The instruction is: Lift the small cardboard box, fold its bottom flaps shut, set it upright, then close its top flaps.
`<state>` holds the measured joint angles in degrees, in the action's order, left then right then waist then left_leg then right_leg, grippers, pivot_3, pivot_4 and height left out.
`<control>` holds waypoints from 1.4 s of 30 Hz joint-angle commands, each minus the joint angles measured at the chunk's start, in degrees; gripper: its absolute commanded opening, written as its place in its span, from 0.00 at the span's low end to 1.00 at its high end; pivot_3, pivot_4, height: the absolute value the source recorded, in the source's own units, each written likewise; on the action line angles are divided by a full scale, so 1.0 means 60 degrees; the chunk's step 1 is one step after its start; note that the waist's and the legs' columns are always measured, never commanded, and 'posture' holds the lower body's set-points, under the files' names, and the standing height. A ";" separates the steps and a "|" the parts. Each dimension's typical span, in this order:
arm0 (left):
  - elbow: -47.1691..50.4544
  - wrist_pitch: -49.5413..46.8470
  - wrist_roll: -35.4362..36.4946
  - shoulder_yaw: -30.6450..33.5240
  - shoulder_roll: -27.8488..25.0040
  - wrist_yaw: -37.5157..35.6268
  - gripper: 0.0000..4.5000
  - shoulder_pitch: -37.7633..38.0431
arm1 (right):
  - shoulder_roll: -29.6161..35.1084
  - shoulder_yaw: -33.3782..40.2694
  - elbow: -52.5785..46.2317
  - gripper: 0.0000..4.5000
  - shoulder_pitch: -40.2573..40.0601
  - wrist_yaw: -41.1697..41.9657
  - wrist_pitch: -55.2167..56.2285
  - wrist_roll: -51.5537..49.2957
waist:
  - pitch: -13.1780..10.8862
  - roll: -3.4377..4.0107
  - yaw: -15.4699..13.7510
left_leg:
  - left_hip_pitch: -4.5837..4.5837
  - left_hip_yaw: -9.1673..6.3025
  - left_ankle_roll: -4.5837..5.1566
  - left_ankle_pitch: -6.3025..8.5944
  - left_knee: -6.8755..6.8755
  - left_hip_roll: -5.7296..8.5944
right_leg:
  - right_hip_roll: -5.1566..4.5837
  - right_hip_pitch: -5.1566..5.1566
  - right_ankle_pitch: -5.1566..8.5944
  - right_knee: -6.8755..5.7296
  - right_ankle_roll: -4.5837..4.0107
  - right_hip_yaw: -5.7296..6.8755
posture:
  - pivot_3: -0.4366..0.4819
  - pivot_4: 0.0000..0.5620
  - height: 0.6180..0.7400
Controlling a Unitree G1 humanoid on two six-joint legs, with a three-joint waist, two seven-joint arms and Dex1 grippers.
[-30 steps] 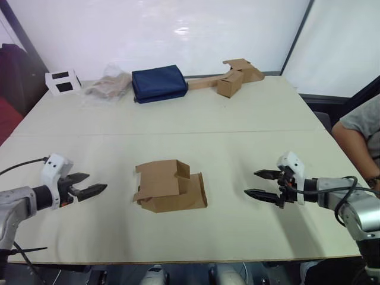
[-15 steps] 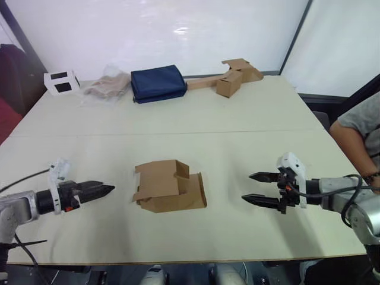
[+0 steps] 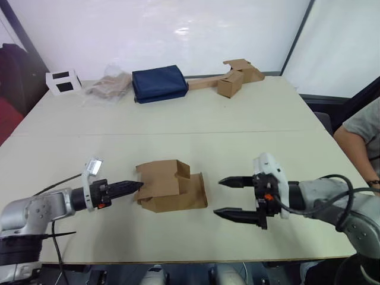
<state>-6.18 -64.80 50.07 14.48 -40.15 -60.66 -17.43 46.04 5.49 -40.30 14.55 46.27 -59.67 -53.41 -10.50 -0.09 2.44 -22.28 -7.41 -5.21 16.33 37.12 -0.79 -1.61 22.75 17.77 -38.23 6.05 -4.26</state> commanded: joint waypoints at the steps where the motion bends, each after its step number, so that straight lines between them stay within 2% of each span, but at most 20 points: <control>1: -0.0362 -0.0022 0.0032 -0.0344 0.0228 -0.0172 1.00 -0.0694 | -0.0045 -0.0012 -0.0457 1.00 0.0267 -0.0370 -0.0083 -0.0602 | 0.0001 -0.0001 -0.0007 | 0.0000 -0.0001 0.0000 0.0000 0.0001 0.0000 | 0.0002 0.0001 0.0000 0.0000 0.0000 0.0001 | 0.48 0.27 1.00; 7: -0.0933 -0.0067 -0.0095 -0.0912 0.0958 -0.0027 1.00 -0.1644 | 0.0162 -0.0068 -0.0560 1.00 0.0547 -0.0780 -0.0228 -0.0951 | 0.0002 -0.0003 -0.0004 | -0.0001 -0.0001 -0.0001 0.0000 0.0001 0.0002 | 0.0000 0.0000 0.0000 0.0000 0.0000 0.0001 | 0.48 0.27 1.00; 15: -0.1283 -0.0073 -0.0135 -0.1064 0.1532 0.0056 1.00 -0.2093 | 0.0347 -0.0204 -0.0667 1.00 0.0312 -0.1030 -0.0118 -0.0881 | 0.0003 -0.0004 0.0006 | -0.0001 -0.0004 -0.0001 0.0000 0.0002 0.0002 | 0.0003 0.0002 0.0000 -0.0001 0.0000 0.0001 | 0.48 0.27 1.00; 18: -0.1288 -0.0124 -0.0081 -0.1025 0.1612 0.0110 0.84 -0.2143 | 0.0341 -0.0313 -0.0659 1.00 0.0270 -0.1102 -0.0042 -0.0786 | 0.0003 -0.0004 0.0006 | -0.0002 -0.0004 -0.0001 0.0000 0.0002 0.0002 | 0.0001 0.0001 0.0000 0.0000 0.0000 0.0001 | 0.48 0.27 1.00; 19: -0.1246 -0.0171 -0.0038 -0.1001 0.1620 0.0135 0.74 -0.2145 | 0.0352 -0.0344 -0.0661 1.00 0.0245 -0.1121 -0.0010 -0.0762 | 0.0003 -0.0004 0.0006 | -0.0002 -0.0004 -0.0001 -0.0001 0.0003 0.0002 | 0.0001 0.0001 0.0000 0.0000 0.0001 0.0001 | 0.48 0.27 1.00; 20: -0.1191 -0.0219 -0.0001 -0.0981 0.1619 0.0149 0.69 -0.2140 | 0.0365 -0.0363 -0.0663 1.00 0.0220 -0.1131 0.0017 -0.0747 | 0.0003 -0.0004 0.0006 | -0.0001 -0.0004 -0.0001 -0.0001 0.0003 0.0002 | 0.0001 0.0001 0.0000 -0.0001 0.0000 0.0001 | 0.48 0.27 1.00; 23: -0.1060 -0.0344 0.0046 -0.0932 0.1619 0.0183 0.38 -0.2118 | 0.0399 -0.0387 -0.0675 1.00 0.0134 -0.1120 0.0072 -0.0680 | 0.0003 -0.0004 0.0006 | -0.0002 -0.0004 -0.0001 -0.0001 0.0003 0.0002 | 0.0001 0.0001 0.0000 -0.0001 0.0001 0.0001 | 0.48 0.27 1.00; 25: -0.0938 -0.0428 0.0106 -0.0900 0.1615 0.0218 0.20 -0.2091 | 0.0445 -0.0410 -0.0681 1.00 0.0058 -0.1094 0.0108 -0.0610 | 0.0003 -0.0004 0.0005 | -0.0002 -0.0004 -0.0001 -0.0001 0.0003 0.0002 | 0.0001 0.0001 0.0000 -0.0001 0.0000 0.0001 | 0.48 0.27 1.00; 26: -0.0874 -0.0443 0.0120 -0.0889 0.1610 0.0230 0.14 -0.2098 | 0.0463 -0.0423 -0.0661 1.00 0.0039 -0.1075 0.0133 -0.0580 | 0.0003 -0.0004 0.0000 | -0.0002 -0.0004 -0.0001 -0.0001 0.0003 0.0003 | 0.0001 0.0001 0.0000 0.0000 0.0000 0.0001 | 0.48 0.27 1.00; 27: -0.0801 -0.0451 0.0141 -0.0857 0.1605 0.0256 0.02 -0.2110 | 0.0476 -0.0434 -0.0642 1.00 0.0019 -0.1057 0.0162 -0.0553 | 0.0003 -0.0004 -0.0001 | -0.0002 -0.0004 -0.0001 0.0000 0.0003 0.0003 | 0.0001 0.0001 0.0000 0.0000 0.0001 0.0001 | 0.48 0.27 1.00; 32: -0.0481 -0.0025 0.0063 -0.0665 0.1382 0.0249 0.00 -0.2400 | 0.0153 -0.0201 -0.0261 1.00 0.0037 -0.1239 0.0469 -0.0561 | 0.0003 -0.0005 0.0001 | -0.0002 -0.0005 -0.0001 -0.0001 0.0003 0.0002 | 0.0002 0.0001 0.0000 -0.0001 0.0001 0.0001 | 0.48 0.27 1.00; 37: -0.0094 0.0893 -0.0271 -0.0603 0.0773 0.0046 0.00 -0.3304 | -0.1232 0.0469 0.1081 1.00 0.0866 -0.2545 0.1455 -0.0015 | 0.0002 -0.0011 0.0011 | -0.0002 -0.0004 -0.0003 -0.0002 0.0005 0.0003 | 0.0002 0.0001 -0.0001 -0.0005 0.0001 0.0000 | 0.48 0.27 1.00; 40: -0.0044 0.1876 -0.0852 -0.0890 0.0232 -0.0340 0.00 -0.4201 | -0.2264 0.0591 0.2094 0.82 0.1740 -0.3713 0.2416 0.1020 | 0.0003 -0.0009 0.0014 | -0.0003 -0.0004 -0.0004 -0.0003 -0.0002 0.0002 | 0.0006 0.0007 -0.0001 0.0000 0.0001 0.0001 | 0.48 0.27 1.00; 42: -0.0237 0.2306 -0.1153 -0.1051 -0.0022 -0.0586 0.00 -0.4839 | -0.2923 0.0673 0.2521 0.66 0.2252 -0.4290 0.2842 0.1327 | 0.0003 -0.0008 0.0021 | -0.0006 -0.0002 -0.0007 -0.0004 -0.0005 0.0003 | 0.0006 0.0013 -0.0001 -0.0002 0.0000 -0.0001 | 0.48 0.27 1.00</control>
<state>-8.31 -53.67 44.26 8.29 -39.09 -62.52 -44.32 29.71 8.07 -25.18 26.54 22.96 -45.44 -46.70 -10.49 -0.14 2.56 -22.33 -7.42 -5.28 16.29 37.09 -0.77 -1.58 22.85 17.77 -38.25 6.05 -4.26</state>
